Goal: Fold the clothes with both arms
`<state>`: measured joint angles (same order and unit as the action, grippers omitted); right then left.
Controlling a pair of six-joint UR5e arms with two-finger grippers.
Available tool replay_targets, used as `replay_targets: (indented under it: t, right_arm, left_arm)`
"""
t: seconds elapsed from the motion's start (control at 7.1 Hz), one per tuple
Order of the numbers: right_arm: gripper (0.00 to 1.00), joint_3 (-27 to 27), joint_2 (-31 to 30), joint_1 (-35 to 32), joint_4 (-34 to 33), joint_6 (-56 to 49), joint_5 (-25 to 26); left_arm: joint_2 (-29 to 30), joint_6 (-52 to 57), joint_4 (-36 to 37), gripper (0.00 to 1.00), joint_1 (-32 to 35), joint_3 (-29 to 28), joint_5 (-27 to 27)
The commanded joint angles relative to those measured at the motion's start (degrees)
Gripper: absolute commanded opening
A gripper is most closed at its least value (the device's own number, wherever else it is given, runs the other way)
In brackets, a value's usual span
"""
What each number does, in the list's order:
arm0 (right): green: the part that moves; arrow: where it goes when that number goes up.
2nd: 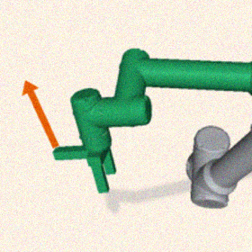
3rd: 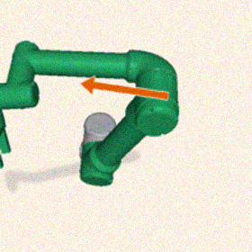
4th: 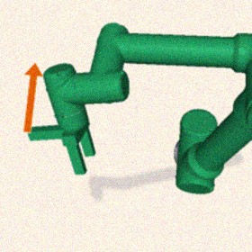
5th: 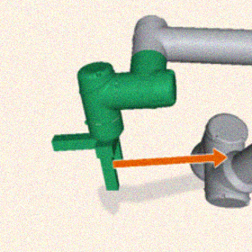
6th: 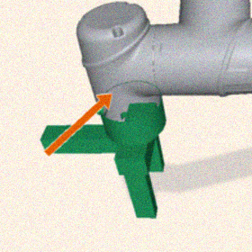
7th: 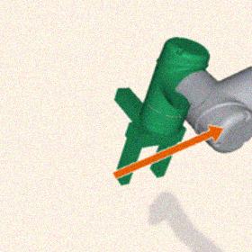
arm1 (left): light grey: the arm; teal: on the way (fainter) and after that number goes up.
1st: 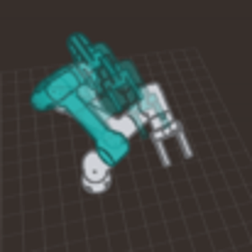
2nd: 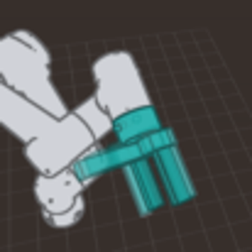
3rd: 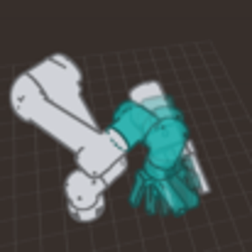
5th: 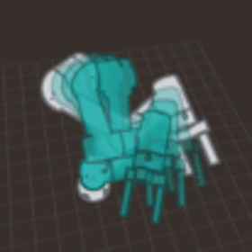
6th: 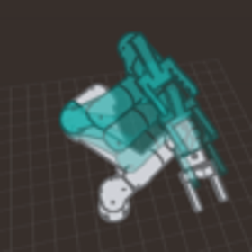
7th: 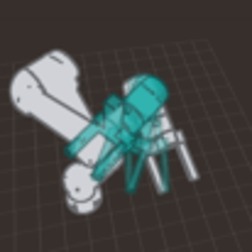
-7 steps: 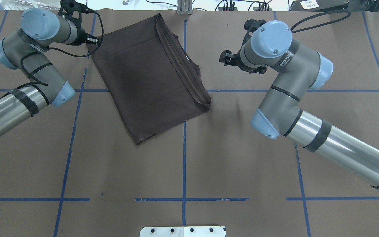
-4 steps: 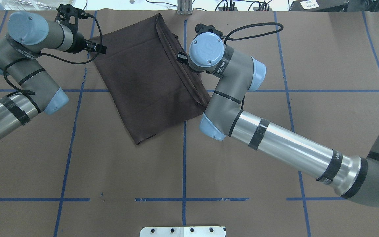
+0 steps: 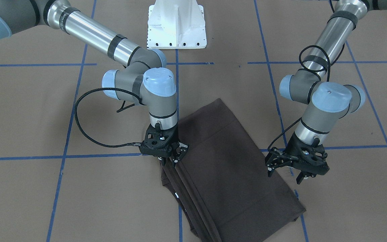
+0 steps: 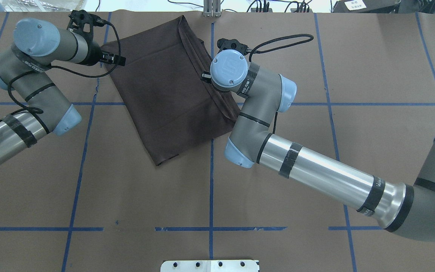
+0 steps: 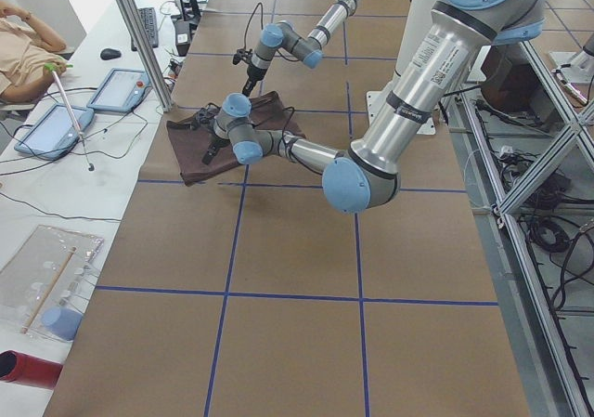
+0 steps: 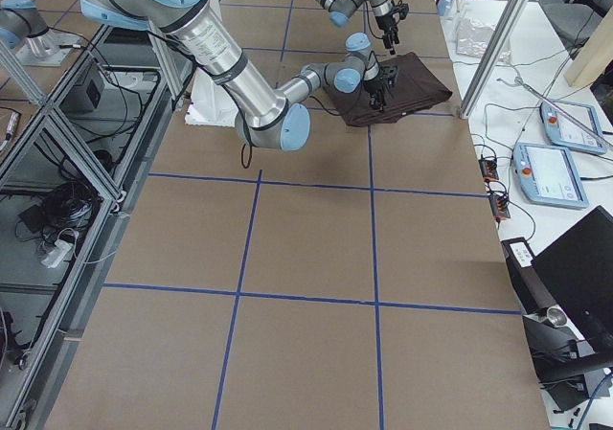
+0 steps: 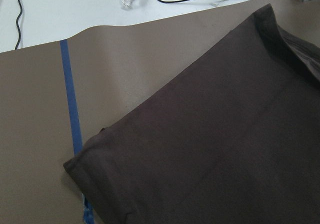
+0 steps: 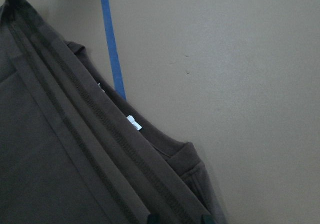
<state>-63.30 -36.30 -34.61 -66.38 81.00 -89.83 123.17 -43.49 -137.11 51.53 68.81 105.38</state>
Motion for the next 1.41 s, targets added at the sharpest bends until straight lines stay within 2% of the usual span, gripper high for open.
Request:
replay_targets:
  t: [0.0, 0.28, 1.27]
  right_arm:
    - [0.4, 1.1, -0.3, 0.1, -0.2, -3.4, 1.7]
    - [0.45, 2.6, -0.2, 0.2, 0.1, -3.8, 2.1]
    - [0.43, 3.2, -0.1, 1.0, 0.4, -4.3, 2.7]
  left_arm:
    - [0.0, 0.0, 0.0, 1.0, 0.0, -0.1, 0.0]
    - [0.0, 0.0, 0.0, 1.0, 0.0, -0.2, 0.0]
    - [-0.6, 0.1, 0.0, 1.0, -0.2, -0.3, -0.1]
